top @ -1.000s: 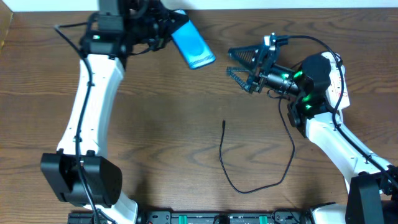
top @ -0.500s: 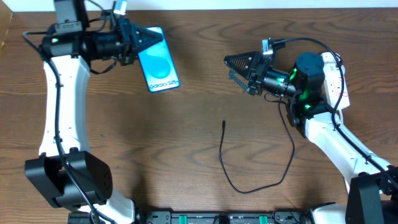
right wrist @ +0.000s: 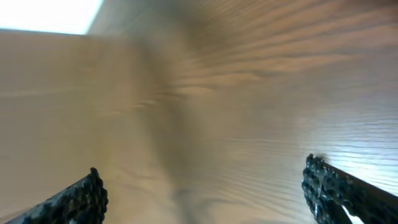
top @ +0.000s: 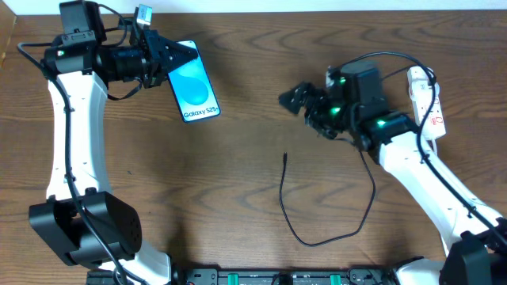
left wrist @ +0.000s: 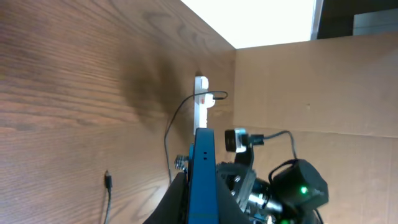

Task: Plug charger to phone and switch on socket
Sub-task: 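Move the right gripper down over the black cable's plug end, then lower the right gripper and close it on the cable plug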

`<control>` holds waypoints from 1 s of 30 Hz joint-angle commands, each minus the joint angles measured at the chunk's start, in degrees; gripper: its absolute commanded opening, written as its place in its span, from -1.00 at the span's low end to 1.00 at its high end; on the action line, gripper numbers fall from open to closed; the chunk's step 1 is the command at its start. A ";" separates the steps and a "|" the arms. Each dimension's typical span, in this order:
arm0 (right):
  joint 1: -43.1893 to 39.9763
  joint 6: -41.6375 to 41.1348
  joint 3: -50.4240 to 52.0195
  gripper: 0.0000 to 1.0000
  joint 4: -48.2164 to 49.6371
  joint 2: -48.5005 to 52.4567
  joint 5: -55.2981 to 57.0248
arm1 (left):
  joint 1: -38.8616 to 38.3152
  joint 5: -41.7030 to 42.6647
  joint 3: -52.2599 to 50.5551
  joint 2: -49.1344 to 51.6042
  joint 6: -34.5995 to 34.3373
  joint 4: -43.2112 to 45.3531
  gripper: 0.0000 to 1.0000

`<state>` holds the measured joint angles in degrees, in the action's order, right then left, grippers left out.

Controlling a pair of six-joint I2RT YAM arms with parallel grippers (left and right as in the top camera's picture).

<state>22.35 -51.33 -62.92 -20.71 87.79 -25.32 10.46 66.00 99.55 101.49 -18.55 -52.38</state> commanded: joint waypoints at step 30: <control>18.16 6.93 -2.32 0.80 -17.27 13.60 24.61 | 0.35 0.35 -0.76 -0.57 0.98 -0.74 -0.85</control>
<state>40.10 -43.29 -63.68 -37.89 100.82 -2.50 10.46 65.39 99.44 101.49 -17.96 -52.95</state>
